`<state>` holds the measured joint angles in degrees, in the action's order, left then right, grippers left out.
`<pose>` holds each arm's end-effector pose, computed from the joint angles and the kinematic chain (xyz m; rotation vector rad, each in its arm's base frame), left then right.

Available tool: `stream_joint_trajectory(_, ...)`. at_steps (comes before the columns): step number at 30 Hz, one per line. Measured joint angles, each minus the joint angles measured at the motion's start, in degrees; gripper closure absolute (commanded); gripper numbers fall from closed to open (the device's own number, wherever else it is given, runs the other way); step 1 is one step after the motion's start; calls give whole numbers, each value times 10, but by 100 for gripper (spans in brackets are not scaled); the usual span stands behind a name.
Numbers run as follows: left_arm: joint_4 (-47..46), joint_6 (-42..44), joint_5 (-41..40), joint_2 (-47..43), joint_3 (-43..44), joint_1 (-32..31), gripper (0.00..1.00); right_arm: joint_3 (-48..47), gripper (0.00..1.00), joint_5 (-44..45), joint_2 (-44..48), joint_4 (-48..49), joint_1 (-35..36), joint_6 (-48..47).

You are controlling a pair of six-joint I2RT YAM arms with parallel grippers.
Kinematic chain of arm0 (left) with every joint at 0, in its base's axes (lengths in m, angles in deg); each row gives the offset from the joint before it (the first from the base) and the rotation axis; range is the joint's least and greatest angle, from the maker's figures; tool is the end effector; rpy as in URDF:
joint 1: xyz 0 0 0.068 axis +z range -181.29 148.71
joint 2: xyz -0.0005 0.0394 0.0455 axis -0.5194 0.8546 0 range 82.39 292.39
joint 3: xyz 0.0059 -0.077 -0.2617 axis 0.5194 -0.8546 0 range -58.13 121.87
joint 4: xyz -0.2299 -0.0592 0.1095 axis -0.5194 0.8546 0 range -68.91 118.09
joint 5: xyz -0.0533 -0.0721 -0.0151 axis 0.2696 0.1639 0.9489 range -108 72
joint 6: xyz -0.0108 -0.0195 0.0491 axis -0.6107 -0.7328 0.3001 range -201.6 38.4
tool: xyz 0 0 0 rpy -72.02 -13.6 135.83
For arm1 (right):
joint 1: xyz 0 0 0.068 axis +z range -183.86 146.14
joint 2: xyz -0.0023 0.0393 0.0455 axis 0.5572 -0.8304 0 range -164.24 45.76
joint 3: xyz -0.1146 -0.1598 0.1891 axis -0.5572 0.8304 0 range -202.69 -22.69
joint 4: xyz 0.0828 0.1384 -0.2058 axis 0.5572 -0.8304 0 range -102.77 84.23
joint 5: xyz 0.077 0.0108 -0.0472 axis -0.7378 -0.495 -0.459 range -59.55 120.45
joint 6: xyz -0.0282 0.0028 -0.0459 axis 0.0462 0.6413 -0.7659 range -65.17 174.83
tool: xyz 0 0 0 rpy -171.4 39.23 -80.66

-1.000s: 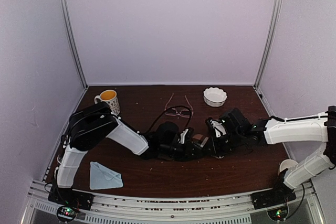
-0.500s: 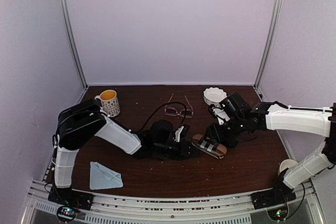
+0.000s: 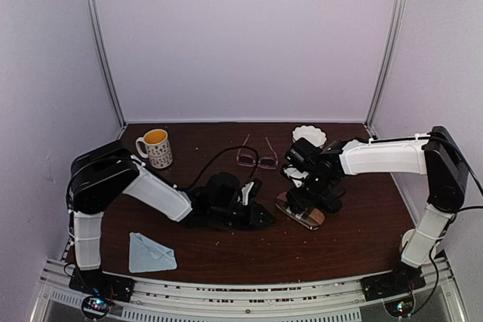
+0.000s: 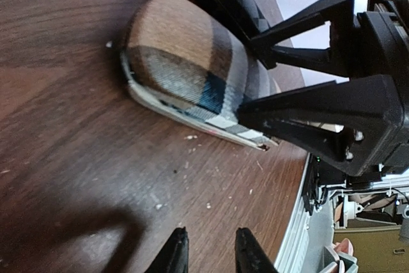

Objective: Organize the sunglasses
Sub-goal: Pick up the case with sunglasses from the center of the board.

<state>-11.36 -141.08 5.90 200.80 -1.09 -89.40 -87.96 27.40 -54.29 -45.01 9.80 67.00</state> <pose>0.2037 -0.3549 0.1079 0.2803 2.4872 -1.5255 0.2387 0.2303 0.1776 -0.8000 2.7965 0.2597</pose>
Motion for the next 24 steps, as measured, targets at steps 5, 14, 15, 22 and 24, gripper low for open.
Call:
stream_joint_trajectory(5,6,12,-8,-26,-27,13,70,0,28,-20,-14,16,6,1)
stream_joint_trajectory(14,37,49,-30,-75,-75,24,70,26,37,-33,-40,72,42,3)
stream_joint_trajectory(15,39,51,-32,-78,-79,24,70,26,39,-34,-39,74,43,5)
stream_joint_trajectory(22,49,70,-41,-96,-96,24,62,33,49,-24,-32,83,52,30)
stream_joint_trajectory(24,53,76,-45,-111,-105,24,51,37,50,-29,-27,82,60,37)
